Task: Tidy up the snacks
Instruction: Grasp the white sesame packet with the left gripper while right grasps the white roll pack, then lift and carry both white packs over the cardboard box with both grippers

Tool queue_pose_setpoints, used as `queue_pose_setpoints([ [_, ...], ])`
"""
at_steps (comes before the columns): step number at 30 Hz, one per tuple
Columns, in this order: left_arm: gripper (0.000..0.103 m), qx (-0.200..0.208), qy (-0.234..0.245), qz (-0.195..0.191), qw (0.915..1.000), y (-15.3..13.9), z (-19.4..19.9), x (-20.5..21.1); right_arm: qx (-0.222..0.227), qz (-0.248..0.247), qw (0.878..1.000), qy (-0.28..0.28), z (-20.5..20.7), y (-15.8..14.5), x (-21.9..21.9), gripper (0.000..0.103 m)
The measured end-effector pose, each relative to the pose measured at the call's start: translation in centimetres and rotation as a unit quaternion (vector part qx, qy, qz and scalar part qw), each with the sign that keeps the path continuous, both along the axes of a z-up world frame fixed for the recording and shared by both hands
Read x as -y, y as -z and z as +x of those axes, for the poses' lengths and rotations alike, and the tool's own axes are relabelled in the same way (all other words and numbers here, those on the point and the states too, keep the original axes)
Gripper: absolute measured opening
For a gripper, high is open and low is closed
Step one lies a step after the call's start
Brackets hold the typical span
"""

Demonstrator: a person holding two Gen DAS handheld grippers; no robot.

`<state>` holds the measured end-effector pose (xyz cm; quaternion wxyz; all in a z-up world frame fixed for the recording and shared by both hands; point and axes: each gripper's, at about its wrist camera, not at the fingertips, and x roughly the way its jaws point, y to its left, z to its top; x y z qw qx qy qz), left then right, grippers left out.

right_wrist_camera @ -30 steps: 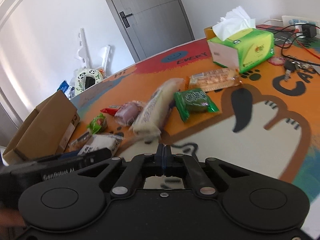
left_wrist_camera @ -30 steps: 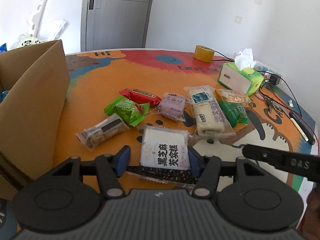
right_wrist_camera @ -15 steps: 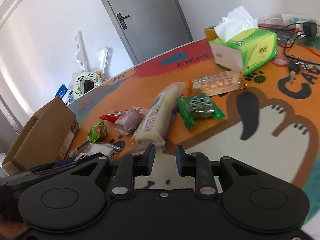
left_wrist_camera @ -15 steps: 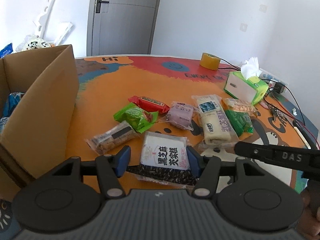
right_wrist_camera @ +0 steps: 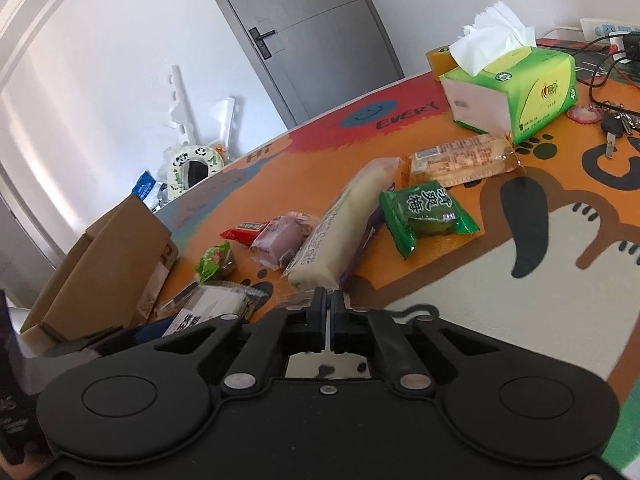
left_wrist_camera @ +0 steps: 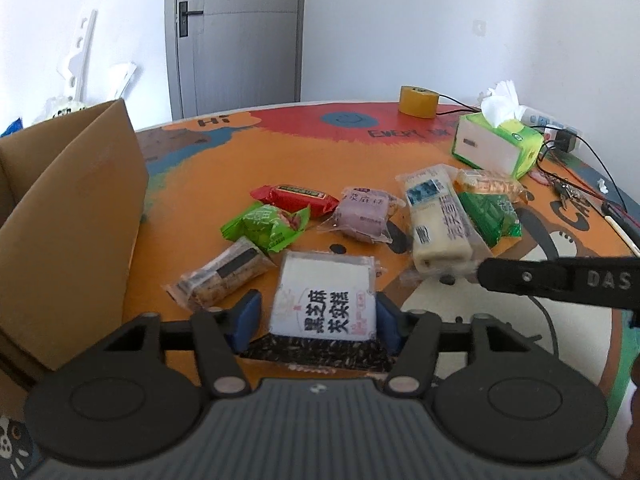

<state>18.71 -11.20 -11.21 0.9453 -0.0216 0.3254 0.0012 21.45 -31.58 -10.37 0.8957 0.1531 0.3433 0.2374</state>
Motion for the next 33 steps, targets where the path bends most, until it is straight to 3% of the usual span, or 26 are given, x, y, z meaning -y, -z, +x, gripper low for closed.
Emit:
queue_pose_setpoints([
  [2,0.048,0.004,0.004,-0.005,1.0,-0.1,-0.1,-0.1,0.0,0.001,1.0,-0.002,-0.6,-0.1,0.5,0.002],
  [15,0.046,0.02,0.004,-0.037,0.9991,-1.3,-1.3,-0.2,-0.008,-0.015,0.999,0.028,-3.6,-0.3,4.2,0.005],
  [19,0.046,0.031,0.002,-0.045,0.9985,-2.0,-1.8,-0.3,0.009,-0.031,0.999,0.037,-4.0,-0.9,4.5,0.015],
  [22,0.046,0.036,0.0,-0.051,0.998,-2.3,-2.1,-0.5,0.02,-0.043,0.998,0.039,-3.7,-1.1,3.7,0.034],
  [24,0.046,0.041,-0.001,-0.054,0.9977,-2.6,-2.2,-0.7,0.024,-0.05,0.998,0.033,-3.4,-1.2,2.9,0.04],
  [26,0.046,0.044,-0.001,-0.056,0.9975,-2.9,-2.3,-0.9,0.029,-0.053,0.998,0.032,-3.1,-1.2,2.2,0.055],
  [33,0.046,0.052,-0.004,-0.057,0.997,-3.4,-2.5,-1.6,0.031,-0.089,0.995,0.036,-1.3,-0.7,-0.7,0.061],
])
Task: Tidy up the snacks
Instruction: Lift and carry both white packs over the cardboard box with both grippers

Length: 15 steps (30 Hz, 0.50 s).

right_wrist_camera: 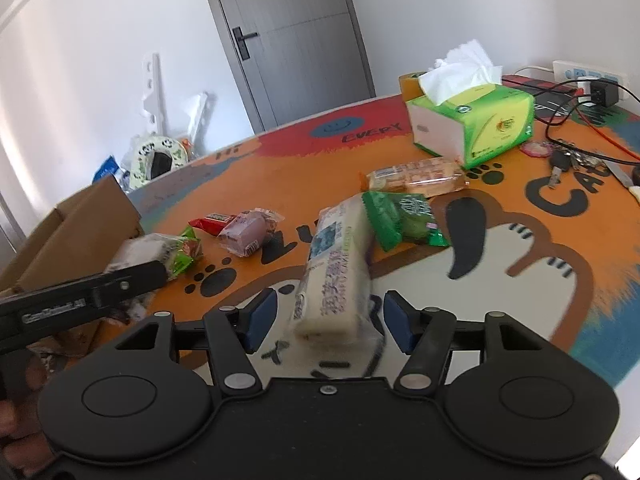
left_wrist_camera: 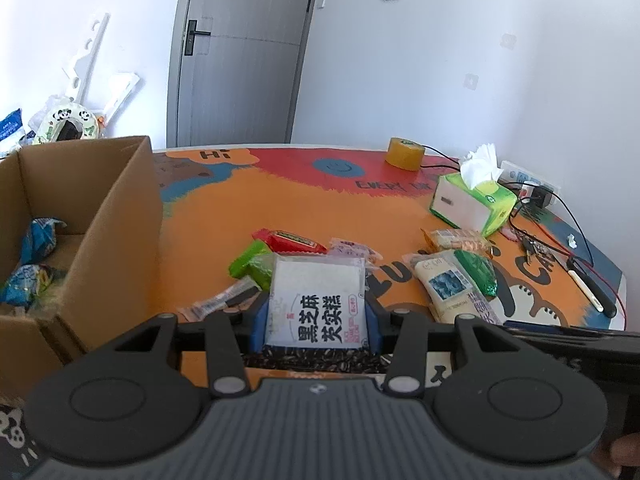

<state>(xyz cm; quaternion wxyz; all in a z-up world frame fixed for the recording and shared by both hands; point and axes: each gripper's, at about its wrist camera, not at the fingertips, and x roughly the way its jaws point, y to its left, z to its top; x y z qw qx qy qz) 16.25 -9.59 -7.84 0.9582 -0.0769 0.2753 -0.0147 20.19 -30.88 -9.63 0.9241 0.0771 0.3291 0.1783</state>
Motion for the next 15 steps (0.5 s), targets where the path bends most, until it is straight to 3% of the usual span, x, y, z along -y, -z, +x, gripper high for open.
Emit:
queue_pose_setpoints([
  [7,0.046,0.0,-0.009,-0.003,1.0,0.0,0.4,-1.0,0.004,-0.026,0.999,0.024,1.3,0.4,-1.9,0.073],
  [13,0.046,-0.008,-0.009,-0.005,0.9999,0.4,0.7,-1.4,0.001,-0.038,0.999,0.025,1.8,0.8,-2.9,0.073],
  [15,0.046,-0.011,-0.009,-0.006,0.9999,0.5,0.8,-1.5,0.006,-0.051,0.998,0.028,1.8,1.1,-3.2,0.068],
])
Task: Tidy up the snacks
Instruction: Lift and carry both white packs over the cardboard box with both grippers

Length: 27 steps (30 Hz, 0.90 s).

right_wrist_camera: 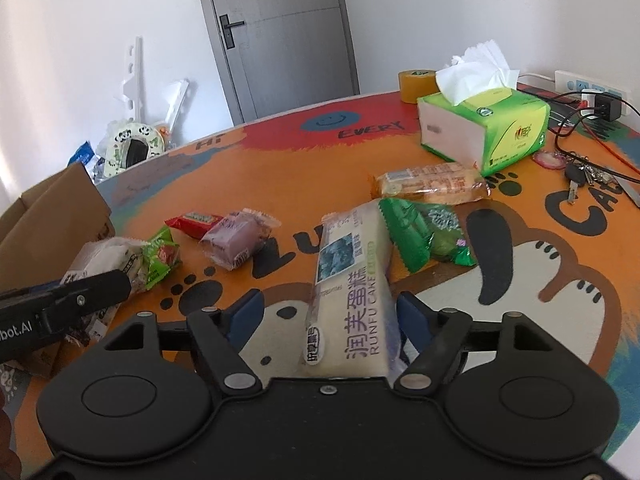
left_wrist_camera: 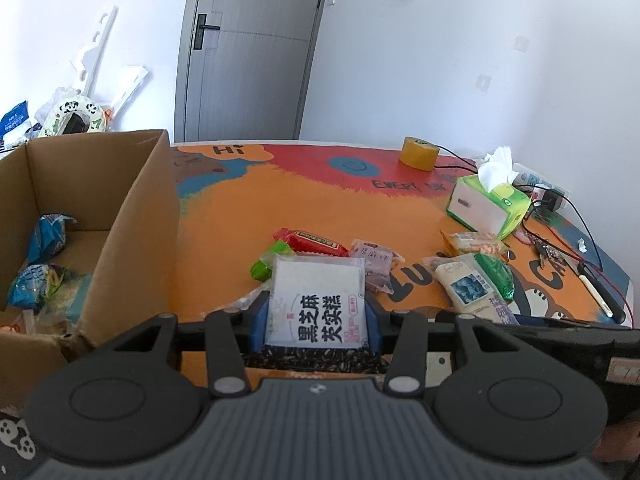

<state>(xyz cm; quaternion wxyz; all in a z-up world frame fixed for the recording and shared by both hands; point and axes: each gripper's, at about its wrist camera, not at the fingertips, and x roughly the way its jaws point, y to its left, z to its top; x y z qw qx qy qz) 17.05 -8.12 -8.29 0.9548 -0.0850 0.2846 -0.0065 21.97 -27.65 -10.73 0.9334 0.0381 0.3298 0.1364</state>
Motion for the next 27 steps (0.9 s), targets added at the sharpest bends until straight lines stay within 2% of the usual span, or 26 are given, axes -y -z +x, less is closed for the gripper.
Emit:
queue_pose_setpoints([
  [1,0.046,-0.001,0.0,0.0,1.0,0.0,0.0,0.0,0.005,-0.02,1.0,0.006,-0.1,0.1,-0.2,0.049],
  [2,0.046,-0.001,0.001,-0.001,1.0,0.0,0.0,0.0,0.009,-0.034,0.999,0.008,-0.1,0.0,-0.3,0.036],
  [4,0.046,0.004,0.004,0.001,1.0,-0.3,-0.1,0.3,-0.005,-0.004,1.0,0.005,0.0,-0.3,0.6,0.032],
  [11,0.046,0.02,0.008,0.0,0.9998,-1.4,-1.1,0.7,0.017,0.046,0.999,-0.018,-1.9,-1.9,1.4,0.03],
  [19,0.046,0.059,0.003,0.001,0.9982,-4.3,-3.1,0.0,0.04,0.094,0.994,-0.037,-3.5,-5.0,0.9,0.03],
  [27,0.046,0.087,-0.023,-0.003,0.9959,-6.7,-4.9,-2.4,0.062,0.116,0.989,-0.066,-4.5,-7.4,-1.0,0.03],
])
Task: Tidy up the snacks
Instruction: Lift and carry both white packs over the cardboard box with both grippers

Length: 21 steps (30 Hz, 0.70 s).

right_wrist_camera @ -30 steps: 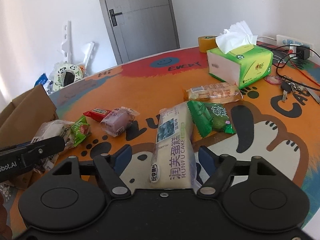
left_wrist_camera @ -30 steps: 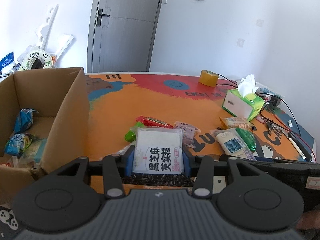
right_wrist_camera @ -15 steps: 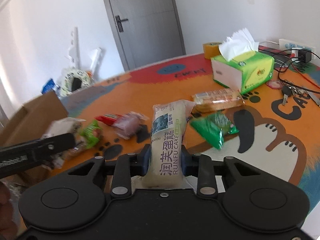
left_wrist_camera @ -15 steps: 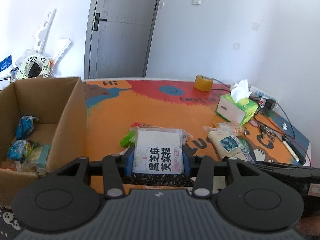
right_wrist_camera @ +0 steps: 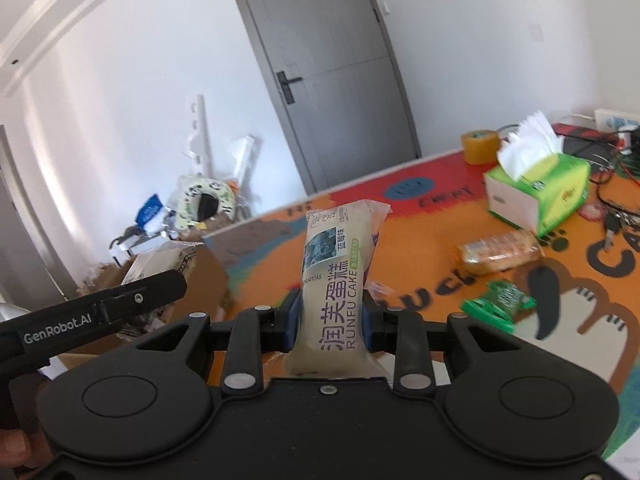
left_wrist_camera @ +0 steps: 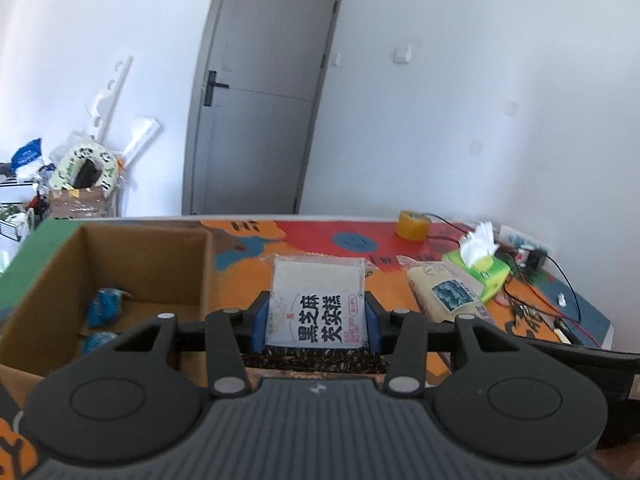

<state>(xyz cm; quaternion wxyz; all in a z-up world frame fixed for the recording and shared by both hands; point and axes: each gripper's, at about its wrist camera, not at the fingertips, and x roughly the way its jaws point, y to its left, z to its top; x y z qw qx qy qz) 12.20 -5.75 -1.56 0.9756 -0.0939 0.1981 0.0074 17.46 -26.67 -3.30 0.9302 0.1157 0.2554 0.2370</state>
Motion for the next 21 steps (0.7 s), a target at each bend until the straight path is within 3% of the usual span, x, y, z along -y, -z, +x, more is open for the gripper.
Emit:
queue_pose_setpoints([
  [13,0.046,0.02,-0.064,-0.011,0.9977,-2.0,-1.4,-6.6,0.018,0.016,0.998,-0.061,0.2,-2.1,-5.7,0.03],
  [21,0.046,0.019,-0.1,-0.02,0.9946,-1.7,-1.6,-10.1,0.016,0.01,0.996,-0.086,1.3,-2.0,-9.4,0.03],
])
